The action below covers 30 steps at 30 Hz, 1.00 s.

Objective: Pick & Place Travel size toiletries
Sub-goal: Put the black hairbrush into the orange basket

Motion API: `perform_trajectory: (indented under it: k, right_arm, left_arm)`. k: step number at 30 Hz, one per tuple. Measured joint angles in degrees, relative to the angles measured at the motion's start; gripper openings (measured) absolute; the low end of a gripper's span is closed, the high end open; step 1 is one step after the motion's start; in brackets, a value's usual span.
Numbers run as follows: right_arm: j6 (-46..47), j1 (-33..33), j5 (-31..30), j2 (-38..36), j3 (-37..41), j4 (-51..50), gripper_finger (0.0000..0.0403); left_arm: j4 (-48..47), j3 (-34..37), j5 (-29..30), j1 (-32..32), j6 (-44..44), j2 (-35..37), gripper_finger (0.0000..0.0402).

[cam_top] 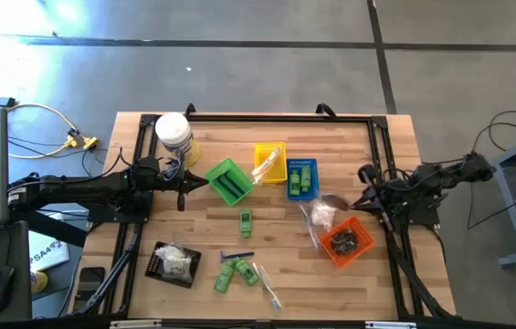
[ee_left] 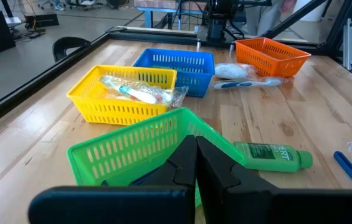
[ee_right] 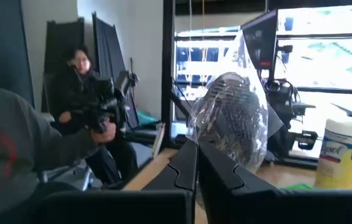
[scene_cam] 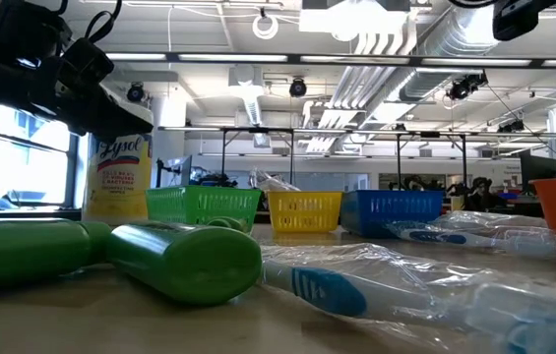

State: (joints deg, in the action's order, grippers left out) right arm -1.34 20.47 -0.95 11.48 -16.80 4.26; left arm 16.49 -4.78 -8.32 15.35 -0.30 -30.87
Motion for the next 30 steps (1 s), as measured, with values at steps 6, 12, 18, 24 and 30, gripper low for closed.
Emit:
perform_trajectory:
  k: [6,12,18,24,30]
  right_arm:
    - [2.98,-0.02,-3.51,1.01,-2.26,-2.91,0.0004]
    - [8.80,0.13,-8.15,8.78,-14.62,-20.39,0.0003]
    - [16.61,0.15,-5.54,21.90,-27.73,-37.71,0.0004]
    - [21.77,0.32,-0.13,31.63,-35.26,-51.56,0.0003]
    - [27.13,3.62,2.39,37.58,-37.35,-61.84,0.0003]
  left_arm:
    - [-0.03,0.00,-0.01,0.00,-0.02,0.00,0.0000]
    - [-0.51,0.02,-0.01,0.00,-0.04,-0.01,0.0000]
    - [-1.75,0.02,0.02,0.00,-0.04,-0.02,0.0000]
    - [-3.76,0.05,0.09,0.00,-0.25,-0.04,0.0000]
    - [-4.28,0.07,0.07,0.00,-1.51,-0.02,0.0000]
